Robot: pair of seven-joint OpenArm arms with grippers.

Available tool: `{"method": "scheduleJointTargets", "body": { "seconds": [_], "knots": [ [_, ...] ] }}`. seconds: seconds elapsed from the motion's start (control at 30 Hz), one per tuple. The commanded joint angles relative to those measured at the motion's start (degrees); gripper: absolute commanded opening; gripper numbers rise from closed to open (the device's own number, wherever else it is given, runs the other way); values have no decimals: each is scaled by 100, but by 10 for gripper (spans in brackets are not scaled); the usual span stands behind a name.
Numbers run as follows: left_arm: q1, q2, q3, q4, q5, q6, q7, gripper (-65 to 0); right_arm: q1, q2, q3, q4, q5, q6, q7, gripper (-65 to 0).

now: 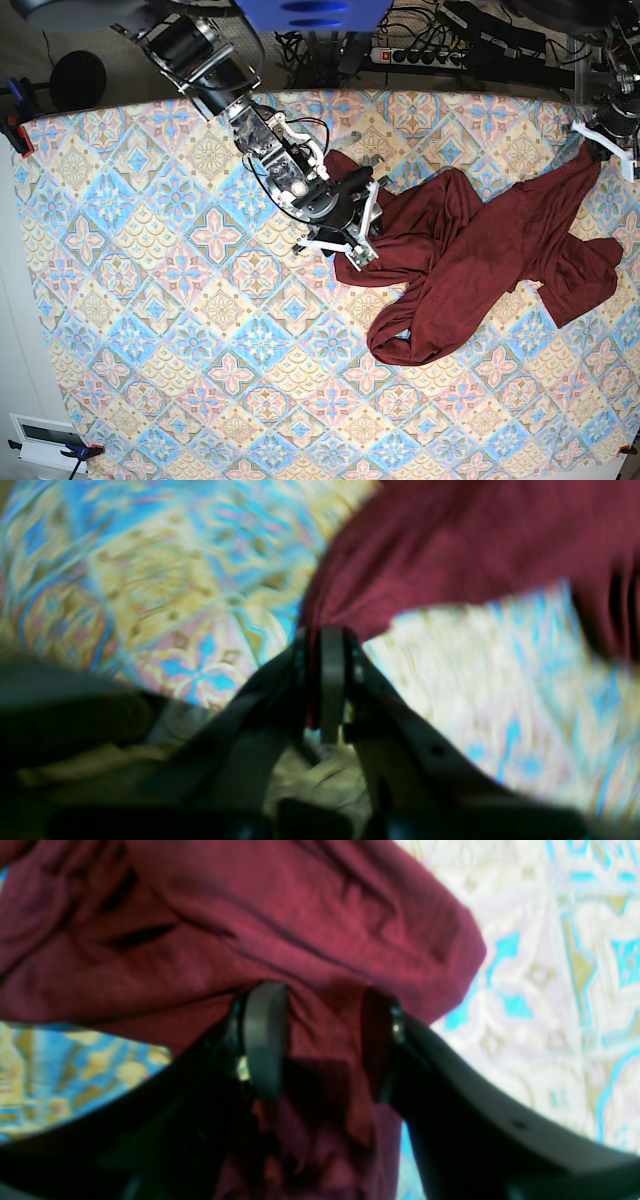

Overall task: Layout the t-shirt on the table in an organized manner, then fold the t-shirt properly
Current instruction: 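Grasp the shirt edge with the right gripper near the left gripper, then pull the shirt apart, right gripper sweeping away from the left gripper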

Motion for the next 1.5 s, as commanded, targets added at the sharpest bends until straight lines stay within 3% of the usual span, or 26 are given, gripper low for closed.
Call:
{"method": "scheduleJointTargets", "body": {
  "seconds": [0.0,0.1,0.3,0.37,0.5,0.67,0.83,0.93,1.07,1.27,1.47],
  "knots": [
    [97,-91,-27,83,12,-115,-76,-648,161,-41,77,86,-32,-40,130,-405],
    [158,-99,-18,92,12,-343,-76,-648,416,-41,60,-63,-24,-40,130,-403],
    [158,50,-45,83,12,-379,-76,-648,609,-41,-468,-564,-24,12,87,-414],
    [158,59,-36,83,12,-379,-76,-648,618,-41,-582,-678,-24,232,87,-462],
    [149,68,-27,92,12,-379,-76,-648,715,-15,-512,-705,-24,373,87,-636],
    [132,76,-18,101,12,-379,-76,-648,917,170,-503,-722,-15,382,-10,-650],
    [141,76,-9,110,-208,-396,-76,-648,1154,284,279,-714,-24,382,16,-650],
    [237,59,-9,110,-788,-396,-50,-648,1480,443,842,-731,-24,390,16,-650],
    [299,32,96,286,-1500,-396,460,-648,2113,750,1255,-969,-15,390,51,-650],
    [299,32,940,391,-1931,-396,715,-648,2834,988,2090,-1505,-15,390,359,-650],
    [290,-170,2610,400,-1922,-396,715,-649,3256,1295,2301,-1654,-6,390,385,-650]
  ]
}}
